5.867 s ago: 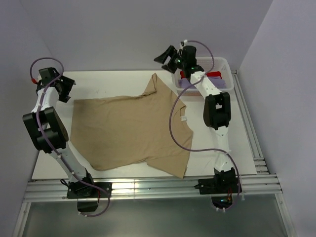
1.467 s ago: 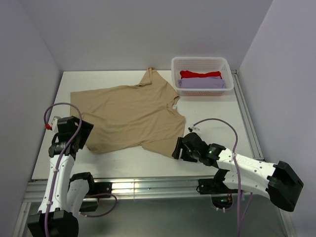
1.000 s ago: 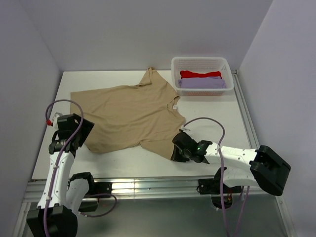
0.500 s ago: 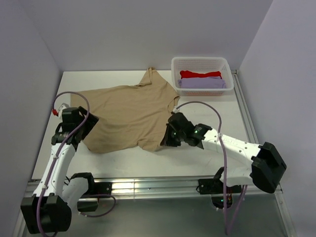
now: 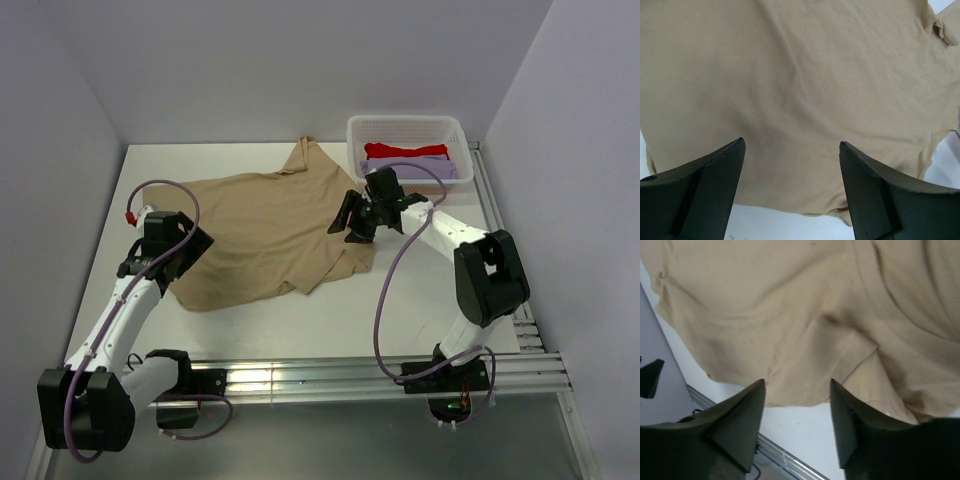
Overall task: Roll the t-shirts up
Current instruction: Flatten the tshirt
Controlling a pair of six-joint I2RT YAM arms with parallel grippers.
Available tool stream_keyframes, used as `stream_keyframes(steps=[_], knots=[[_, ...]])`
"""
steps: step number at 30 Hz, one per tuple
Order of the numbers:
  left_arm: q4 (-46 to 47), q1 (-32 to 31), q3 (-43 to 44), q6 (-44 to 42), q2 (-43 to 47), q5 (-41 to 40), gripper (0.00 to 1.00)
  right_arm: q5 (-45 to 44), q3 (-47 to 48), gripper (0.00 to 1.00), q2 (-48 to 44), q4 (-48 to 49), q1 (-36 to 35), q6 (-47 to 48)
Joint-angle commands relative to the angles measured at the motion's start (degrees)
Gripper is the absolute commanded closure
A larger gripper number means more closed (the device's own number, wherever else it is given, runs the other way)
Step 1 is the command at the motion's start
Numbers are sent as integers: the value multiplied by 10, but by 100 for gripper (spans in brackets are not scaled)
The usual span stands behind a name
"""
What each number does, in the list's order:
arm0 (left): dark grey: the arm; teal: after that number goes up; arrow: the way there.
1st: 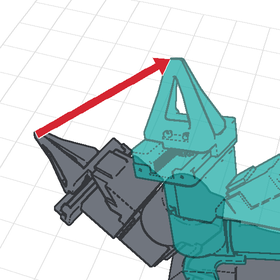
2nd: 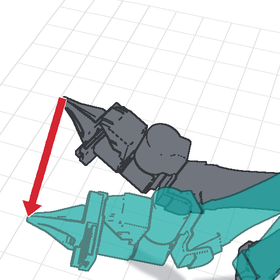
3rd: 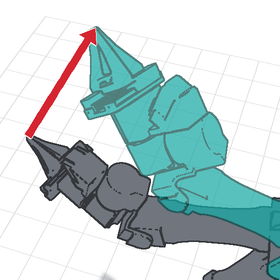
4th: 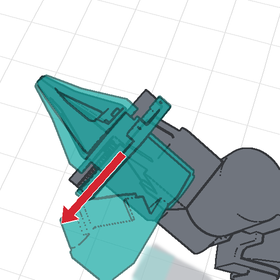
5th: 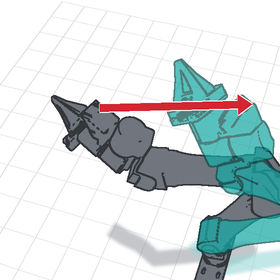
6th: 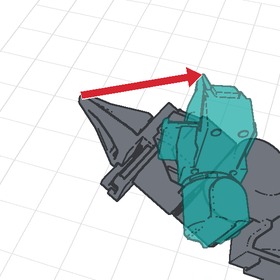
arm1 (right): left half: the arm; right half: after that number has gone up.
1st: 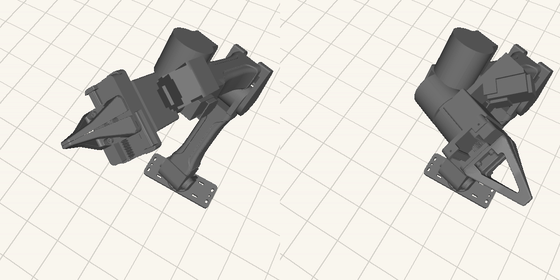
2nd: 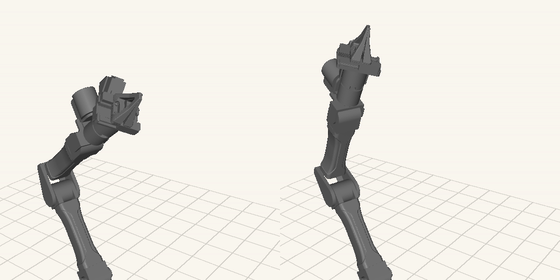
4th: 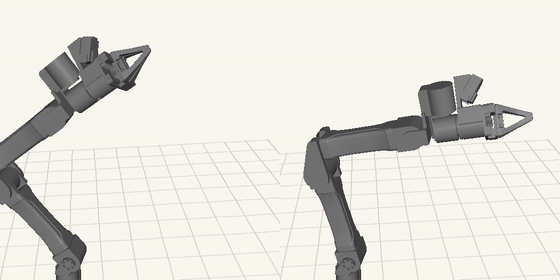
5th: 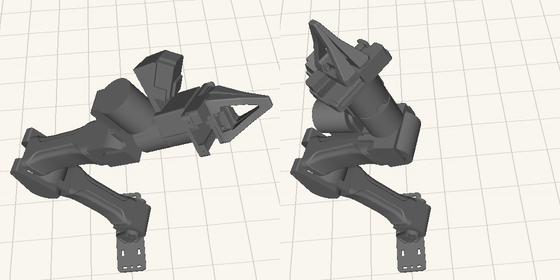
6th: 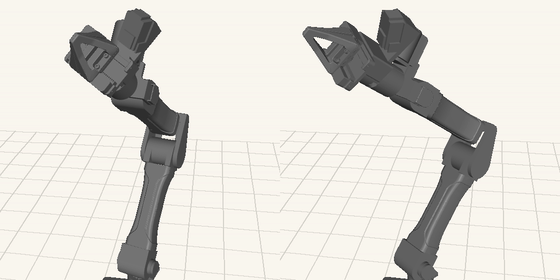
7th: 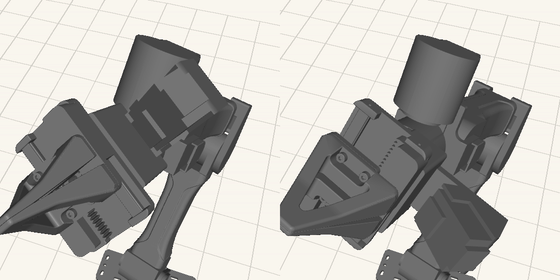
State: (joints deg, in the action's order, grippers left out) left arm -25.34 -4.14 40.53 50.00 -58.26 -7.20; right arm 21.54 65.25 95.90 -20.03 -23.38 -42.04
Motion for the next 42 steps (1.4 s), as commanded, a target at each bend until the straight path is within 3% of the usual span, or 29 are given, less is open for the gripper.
stream_keyframes(steps=[1, 6, 11, 13, 21, 36, 42], knots=[[29, -13, 28, -21, -7, -9, 19, 21, 17, 34, -4, 11, 16, 35], [38, -45, 38, -29, -19, -22, 19, -19, -25, 39, -49, 12, 16, 66], [44, -77, 50, -19, -34, -34, 19, -5, -50, 60, -42, 36, 17, 79], [44, -93, 53, -17, -42, -41, 19, 1, -48, 63, -26, 42, 17, 79], [14, -112, 60, -10, -55, -61, 18, -16, -22, 66, 36, 51, 17, 91], [5, -112, 45, 6, -29, -94, 16, -28, -7, 55, 95, 65, 17, 95], [9, -111, 30, 14, -5, -106, 16, -30, -1, 56, 110, 67, 17, 94]])
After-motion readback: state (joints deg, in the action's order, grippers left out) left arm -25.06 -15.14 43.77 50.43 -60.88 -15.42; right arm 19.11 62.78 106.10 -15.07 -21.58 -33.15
